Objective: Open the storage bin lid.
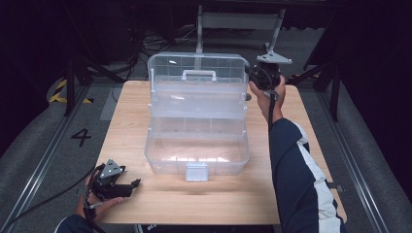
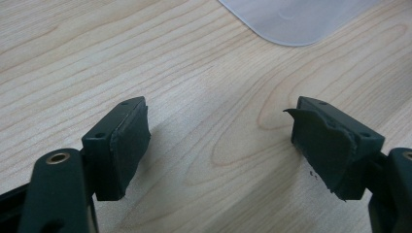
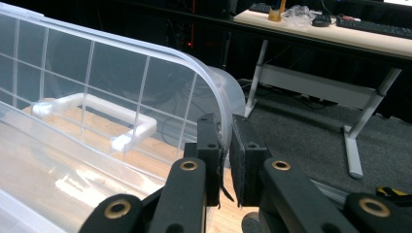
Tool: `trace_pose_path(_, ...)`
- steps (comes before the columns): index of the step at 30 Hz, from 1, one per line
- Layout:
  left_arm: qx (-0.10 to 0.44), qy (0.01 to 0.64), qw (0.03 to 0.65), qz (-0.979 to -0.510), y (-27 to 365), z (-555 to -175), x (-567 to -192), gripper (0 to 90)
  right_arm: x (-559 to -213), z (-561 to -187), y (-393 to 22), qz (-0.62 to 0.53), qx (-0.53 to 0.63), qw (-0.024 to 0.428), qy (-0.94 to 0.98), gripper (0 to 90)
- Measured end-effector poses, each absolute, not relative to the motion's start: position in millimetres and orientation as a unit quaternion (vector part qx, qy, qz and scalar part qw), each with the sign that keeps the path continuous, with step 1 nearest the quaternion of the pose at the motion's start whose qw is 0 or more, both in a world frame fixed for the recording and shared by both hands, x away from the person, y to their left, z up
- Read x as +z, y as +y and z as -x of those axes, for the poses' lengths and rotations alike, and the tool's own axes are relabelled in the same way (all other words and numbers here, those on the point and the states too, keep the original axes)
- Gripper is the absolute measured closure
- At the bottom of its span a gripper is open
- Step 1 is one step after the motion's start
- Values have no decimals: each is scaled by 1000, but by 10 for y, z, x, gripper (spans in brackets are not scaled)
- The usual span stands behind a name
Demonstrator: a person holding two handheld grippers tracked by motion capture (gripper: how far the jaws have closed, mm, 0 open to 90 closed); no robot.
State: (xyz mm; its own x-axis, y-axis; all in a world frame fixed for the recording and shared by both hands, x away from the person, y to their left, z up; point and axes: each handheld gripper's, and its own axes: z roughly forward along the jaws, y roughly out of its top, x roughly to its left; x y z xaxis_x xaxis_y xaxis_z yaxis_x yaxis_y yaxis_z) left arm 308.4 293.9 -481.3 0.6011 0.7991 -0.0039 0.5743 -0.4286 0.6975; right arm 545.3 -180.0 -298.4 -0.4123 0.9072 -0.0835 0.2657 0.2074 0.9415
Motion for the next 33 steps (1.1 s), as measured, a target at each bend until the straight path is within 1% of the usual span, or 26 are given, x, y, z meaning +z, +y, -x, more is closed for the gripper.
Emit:
trace_pose_path(11,167,416,338,-827,2937,-3082,-4816,220,-3053,-5607,-1780,-430,459,340,699,837)
trace_pose_path(20,168,415,337,-828,2938,-3088,-4814,219,-3088,-5710,-1734,-430,439,349,708,831)
trace_pose_path(33,166,416,336,-828,2937,-3089,-4813,218,-3180,-5895,-1734,-441,429,331,715,826)
